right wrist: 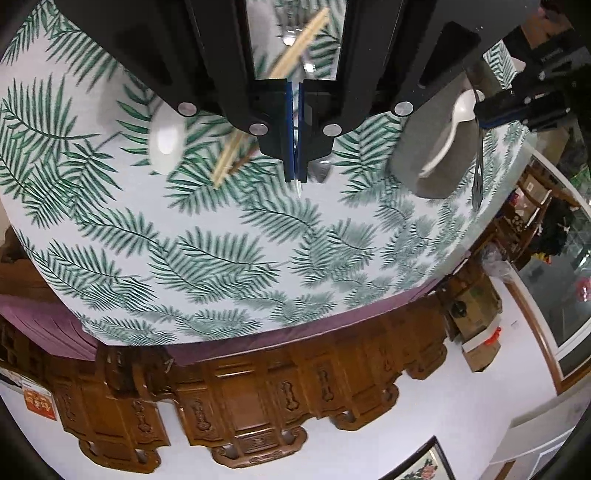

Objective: Organize utensils
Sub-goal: 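Lower the smiley-face spoon into the grey tray and open the left tool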

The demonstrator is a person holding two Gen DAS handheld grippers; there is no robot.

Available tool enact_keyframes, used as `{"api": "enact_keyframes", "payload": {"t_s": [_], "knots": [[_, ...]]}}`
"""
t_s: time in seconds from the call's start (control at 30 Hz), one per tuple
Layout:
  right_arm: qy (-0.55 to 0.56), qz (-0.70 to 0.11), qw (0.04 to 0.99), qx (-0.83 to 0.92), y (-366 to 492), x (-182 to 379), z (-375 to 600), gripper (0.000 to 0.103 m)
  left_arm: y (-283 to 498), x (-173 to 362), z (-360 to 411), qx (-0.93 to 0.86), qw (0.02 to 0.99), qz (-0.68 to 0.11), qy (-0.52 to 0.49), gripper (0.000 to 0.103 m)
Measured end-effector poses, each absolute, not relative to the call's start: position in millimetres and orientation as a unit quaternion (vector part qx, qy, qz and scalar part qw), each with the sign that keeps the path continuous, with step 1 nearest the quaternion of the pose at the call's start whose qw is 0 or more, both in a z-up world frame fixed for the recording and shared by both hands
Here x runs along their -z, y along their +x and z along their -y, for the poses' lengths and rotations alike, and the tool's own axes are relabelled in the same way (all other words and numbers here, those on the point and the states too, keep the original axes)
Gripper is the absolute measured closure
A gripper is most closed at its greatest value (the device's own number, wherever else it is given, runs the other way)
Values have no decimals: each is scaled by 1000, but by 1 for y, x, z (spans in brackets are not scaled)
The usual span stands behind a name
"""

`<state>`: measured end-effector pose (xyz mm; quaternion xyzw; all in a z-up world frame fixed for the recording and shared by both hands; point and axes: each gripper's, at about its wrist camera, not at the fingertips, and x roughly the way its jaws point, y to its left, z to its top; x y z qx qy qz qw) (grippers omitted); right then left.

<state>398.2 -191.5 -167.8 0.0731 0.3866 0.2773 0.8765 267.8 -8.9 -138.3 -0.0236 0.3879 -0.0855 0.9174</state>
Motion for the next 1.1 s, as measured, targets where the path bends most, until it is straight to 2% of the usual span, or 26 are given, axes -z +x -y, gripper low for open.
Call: {"api": "enact_keyframes", "payload": {"t_s": [0.3, 0.6, 1.1], "knots": [[57, -390, 872, -290, 394, 169, 161, 101, 265, 135, -37, 58, 921, -385, -34, 98], [42, -400, 869, -288, 397, 177, 150, 101, 266, 168, -72, 42, 907, -417, -50, 98], [28, -406, 868, -286, 397, 183, 148, 101, 280, 207, -58, 48, 880, -472, -24, 98]]}}
